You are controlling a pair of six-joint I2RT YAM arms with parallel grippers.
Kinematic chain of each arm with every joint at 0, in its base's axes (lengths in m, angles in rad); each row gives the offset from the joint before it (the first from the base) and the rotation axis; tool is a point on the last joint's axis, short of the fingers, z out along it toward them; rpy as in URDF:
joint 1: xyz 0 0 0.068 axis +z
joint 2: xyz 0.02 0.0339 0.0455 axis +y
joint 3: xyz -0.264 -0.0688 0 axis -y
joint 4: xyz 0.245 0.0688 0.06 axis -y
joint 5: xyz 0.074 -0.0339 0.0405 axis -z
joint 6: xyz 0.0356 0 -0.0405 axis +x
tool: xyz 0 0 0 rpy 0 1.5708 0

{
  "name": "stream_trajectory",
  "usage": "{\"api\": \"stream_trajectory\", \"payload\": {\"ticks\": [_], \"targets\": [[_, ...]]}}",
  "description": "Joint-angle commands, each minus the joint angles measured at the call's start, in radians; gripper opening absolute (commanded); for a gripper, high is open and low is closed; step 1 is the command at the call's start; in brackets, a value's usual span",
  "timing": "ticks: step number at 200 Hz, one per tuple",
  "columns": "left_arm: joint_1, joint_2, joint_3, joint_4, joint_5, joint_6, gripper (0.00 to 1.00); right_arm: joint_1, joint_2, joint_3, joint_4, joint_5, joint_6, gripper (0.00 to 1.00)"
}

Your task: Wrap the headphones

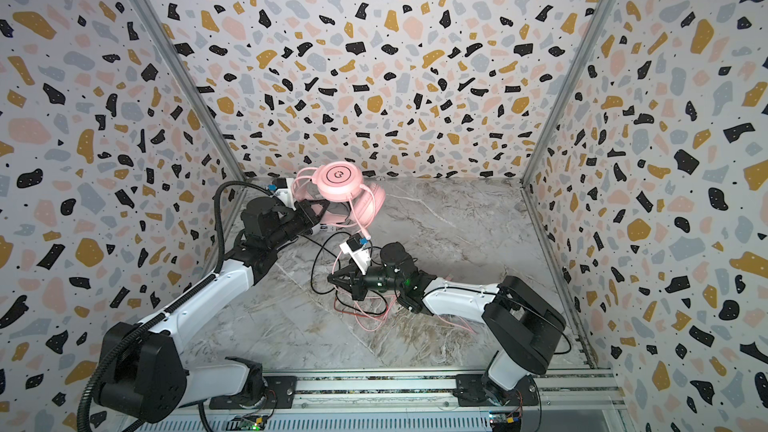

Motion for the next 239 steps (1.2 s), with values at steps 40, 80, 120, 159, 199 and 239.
{"api": "stream_trajectory", "payload": {"ticks": [40, 80, 120, 159, 199, 239], "targets": [[-0.032, -0.015, 0.083, 0.194, 0.084, -0.180, 0.00, -0.024, 0.020, -0.016, -0.009, 0.006, -0.014, 0.00], [-0.037, -0.027, 0.086, 0.266, 0.137, -0.274, 0.00, -0.077, 0.035, -0.055, 0.038, -0.022, 0.020, 0.00], [-0.037, -0.023, 0.109, 0.303, 0.200, -0.336, 0.00, -0.137, 0.016, -0.072, 0.000, -0.027, -0.006, 0.00], [-0.037, -0.007, 0.150, 0.315, 0.316, -0.370, 0.00, -0.232, -0.022, -0.086, -0.083, -0.029, -0.057, 0.00], [-0.037, -0.010, 0.208, 0.156, 0.425, -0.267, 0.00, -0.342, -0.074, -0.087, -0.180, -0.014, -0.114, 0.00], [-0.037, -0.004, 0.243, 0.054, 0.546, -0.181, 0.00, -0.462, -0.117, -0.095, -0.220, -0.032, -0.131, 0.00]]}}
